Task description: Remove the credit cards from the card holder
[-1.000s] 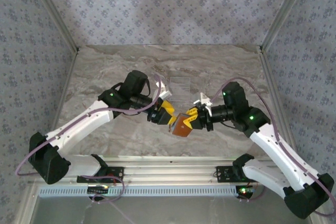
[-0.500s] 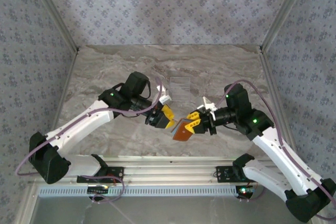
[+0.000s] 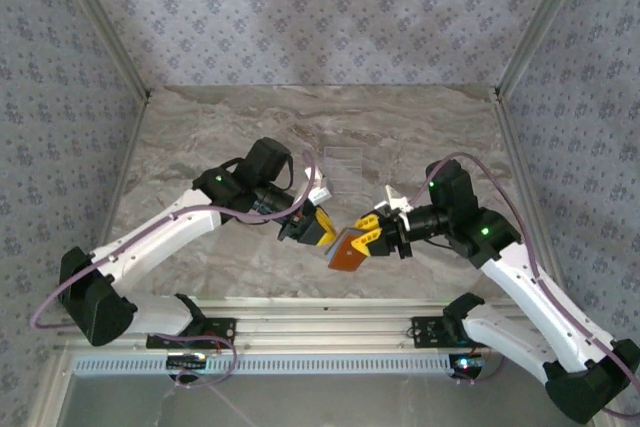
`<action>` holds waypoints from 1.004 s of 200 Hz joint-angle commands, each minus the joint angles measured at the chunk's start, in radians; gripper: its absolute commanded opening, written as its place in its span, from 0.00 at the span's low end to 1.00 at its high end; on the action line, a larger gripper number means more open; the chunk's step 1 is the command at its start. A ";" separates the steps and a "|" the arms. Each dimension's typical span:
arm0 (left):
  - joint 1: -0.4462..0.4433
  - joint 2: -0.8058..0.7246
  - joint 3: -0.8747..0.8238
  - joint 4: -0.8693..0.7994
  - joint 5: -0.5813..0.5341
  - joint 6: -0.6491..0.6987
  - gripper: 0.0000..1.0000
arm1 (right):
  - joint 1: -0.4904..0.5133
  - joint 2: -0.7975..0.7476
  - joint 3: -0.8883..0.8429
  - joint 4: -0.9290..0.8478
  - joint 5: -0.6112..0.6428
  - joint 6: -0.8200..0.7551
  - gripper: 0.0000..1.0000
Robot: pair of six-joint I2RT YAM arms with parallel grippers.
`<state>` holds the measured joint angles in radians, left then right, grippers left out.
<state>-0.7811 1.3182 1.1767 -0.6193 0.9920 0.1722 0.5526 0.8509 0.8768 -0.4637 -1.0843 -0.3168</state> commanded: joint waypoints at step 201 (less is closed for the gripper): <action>0.130 0.320 -0.433 0.468 -0.296 -0.577 0.06 | 0.035 0.708 -0.062 0.263 0.569 0.677 0.44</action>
<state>-0.6670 1.6379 0.7540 -0.1749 0.6918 -0.3649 0.5938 1.5677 0.7761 -0.1371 -0.6643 0.2909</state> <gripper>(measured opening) 0.081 0.392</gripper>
